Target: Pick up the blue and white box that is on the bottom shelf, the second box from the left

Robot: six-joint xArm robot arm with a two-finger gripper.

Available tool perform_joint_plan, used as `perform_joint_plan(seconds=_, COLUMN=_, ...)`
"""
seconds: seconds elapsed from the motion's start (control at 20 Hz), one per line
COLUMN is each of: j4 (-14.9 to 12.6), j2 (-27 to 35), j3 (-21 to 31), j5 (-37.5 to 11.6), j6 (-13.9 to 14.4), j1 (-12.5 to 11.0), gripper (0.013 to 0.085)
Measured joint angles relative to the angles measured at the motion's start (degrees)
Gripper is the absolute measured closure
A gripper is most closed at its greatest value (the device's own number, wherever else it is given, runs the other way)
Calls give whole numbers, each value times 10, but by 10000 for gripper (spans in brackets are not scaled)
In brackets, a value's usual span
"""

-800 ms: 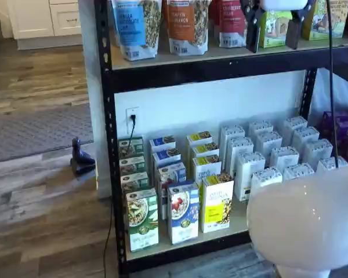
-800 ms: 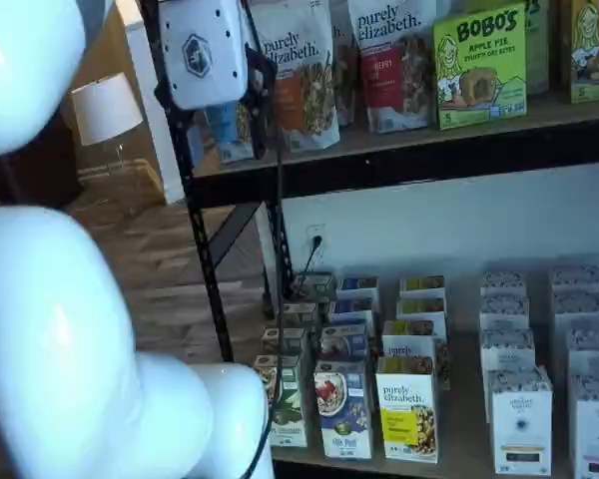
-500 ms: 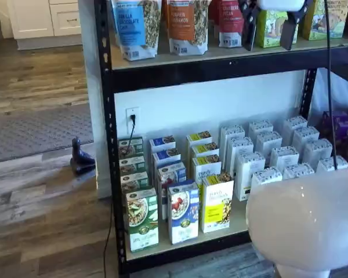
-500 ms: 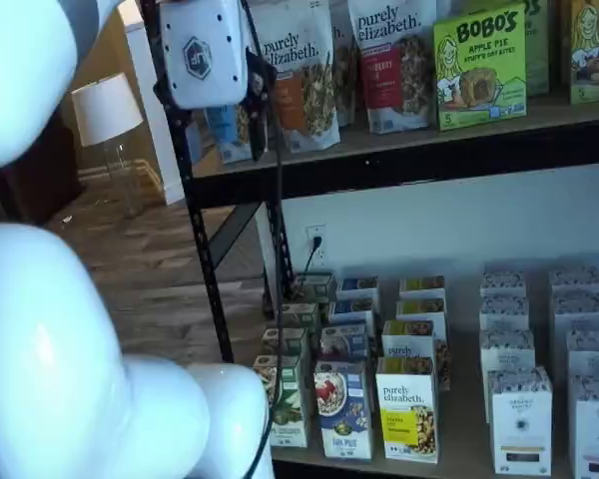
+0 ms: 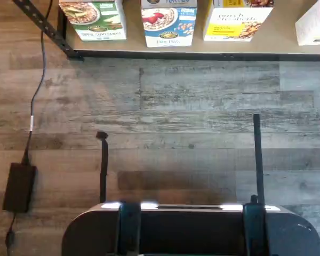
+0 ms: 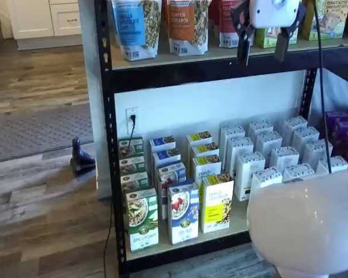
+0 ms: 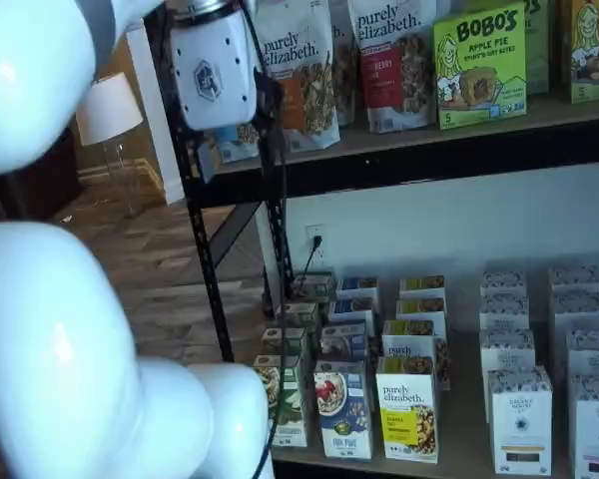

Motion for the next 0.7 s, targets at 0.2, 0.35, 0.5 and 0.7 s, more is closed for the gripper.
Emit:
perform_joint_plan(seconds=0.2, j4=9, j2=-1, j3=38, j5=-36, j6=-3, j1=-5, gripper=130)
perform_joint_plan(seconds=0.35, j4=13, j2=2, j3=71, j5=-67, j6=-5, j1=-6, gripper=130)
perform_joint_plan(seconds=0.5, j4=5, j2=5, j3=102, j5=-100, j6=0, j1=2, gripper=130)
perform_joint_plan(seconds=0.7, j4=-6, j2=12, j3=135, j5=-142, j6=14, j1=17, gripper=130)
